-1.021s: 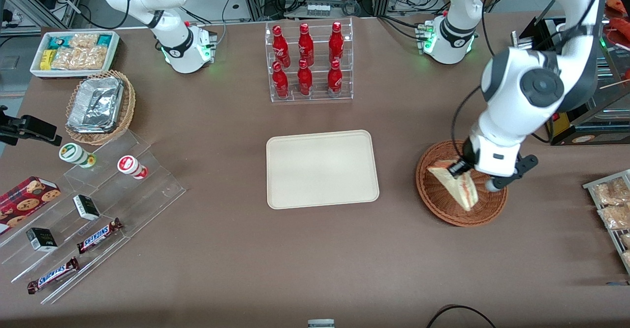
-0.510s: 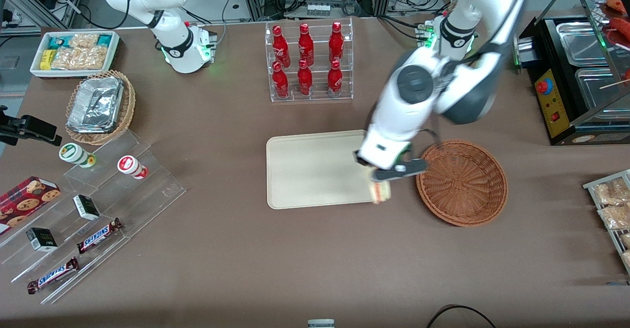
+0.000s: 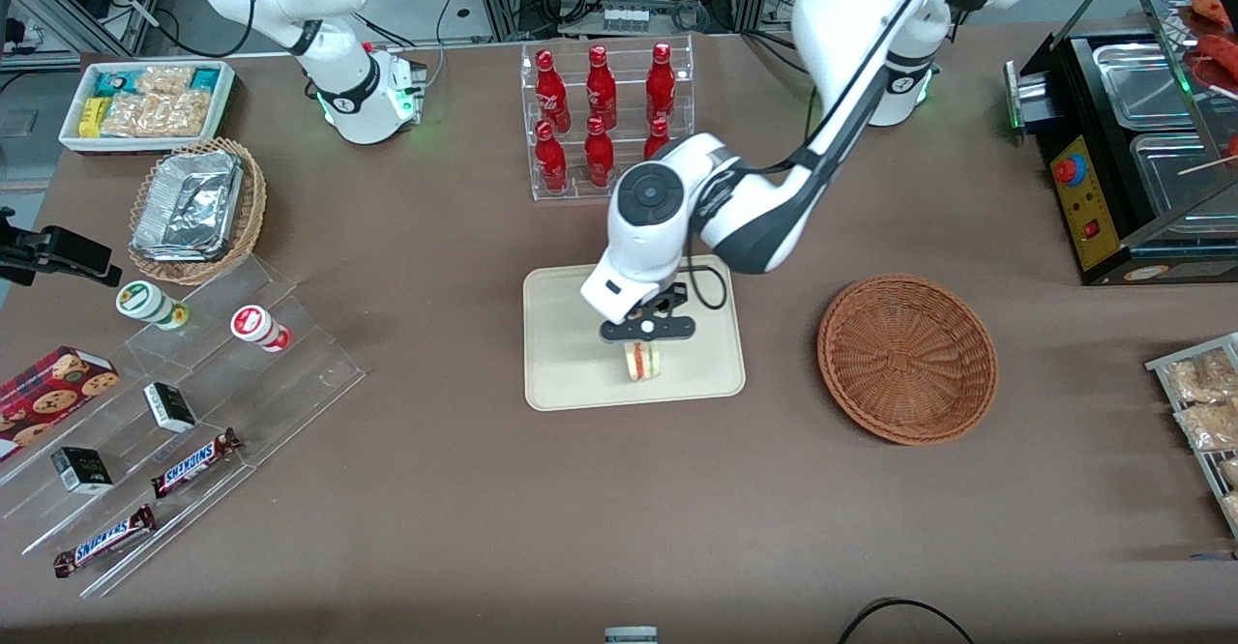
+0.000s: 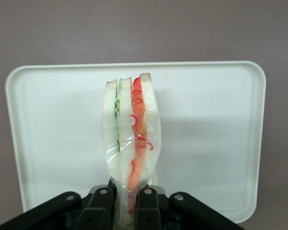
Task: Place sandwich from basket to tray
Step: 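Carry the sandwich with the left gripper over the beige tray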
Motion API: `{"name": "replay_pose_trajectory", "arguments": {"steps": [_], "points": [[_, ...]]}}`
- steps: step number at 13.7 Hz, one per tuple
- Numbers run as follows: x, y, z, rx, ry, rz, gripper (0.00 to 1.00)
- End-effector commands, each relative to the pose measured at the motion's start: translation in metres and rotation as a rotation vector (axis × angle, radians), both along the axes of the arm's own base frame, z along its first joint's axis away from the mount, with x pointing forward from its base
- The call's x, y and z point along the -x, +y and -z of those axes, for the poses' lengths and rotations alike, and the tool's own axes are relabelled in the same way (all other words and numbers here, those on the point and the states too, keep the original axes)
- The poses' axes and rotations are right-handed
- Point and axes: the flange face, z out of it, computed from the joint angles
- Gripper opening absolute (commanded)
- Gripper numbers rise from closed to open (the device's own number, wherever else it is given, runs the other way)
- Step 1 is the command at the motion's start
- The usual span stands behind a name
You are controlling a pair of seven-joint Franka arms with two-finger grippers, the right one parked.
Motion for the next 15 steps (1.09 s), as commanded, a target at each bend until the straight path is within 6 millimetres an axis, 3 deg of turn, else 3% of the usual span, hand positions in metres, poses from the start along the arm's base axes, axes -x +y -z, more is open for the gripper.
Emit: {"name": "replay_pose_trajectory", "arguments": {"steps": [1, 4, 5, 6, 7, 9, 11, 13, 15], "points": [[-0.006, -0.008, 0.028, 0.001, -0.016, -0.005, 0.00], [0.009, -0.019, 0.050, -0.016, 0.006, 0.023, 0.00], [0.011, -0.020, 0.055, -0.019, 0.012, 0.025, 0.09], [0.017, -0.024, 0.058, -0.023, 0.017, 0.035, 0.49], [0.016, -0.025, 0.056, -0.021, 0.014, 0.038, 0.99], [0.014, -0.025, 0.046, -0.014, 0.005, 0.030, 1.00], [0.010, -0.019, 0.015, -0.020, -0.009, 0.022, 1.00], [0.005, -0.008, -0.040, -0.014, -0.042, -0.028, 1.00], [-0.011, 0.025, -0.102, -0.015, -0.075, -0.088, 1.00]]}}
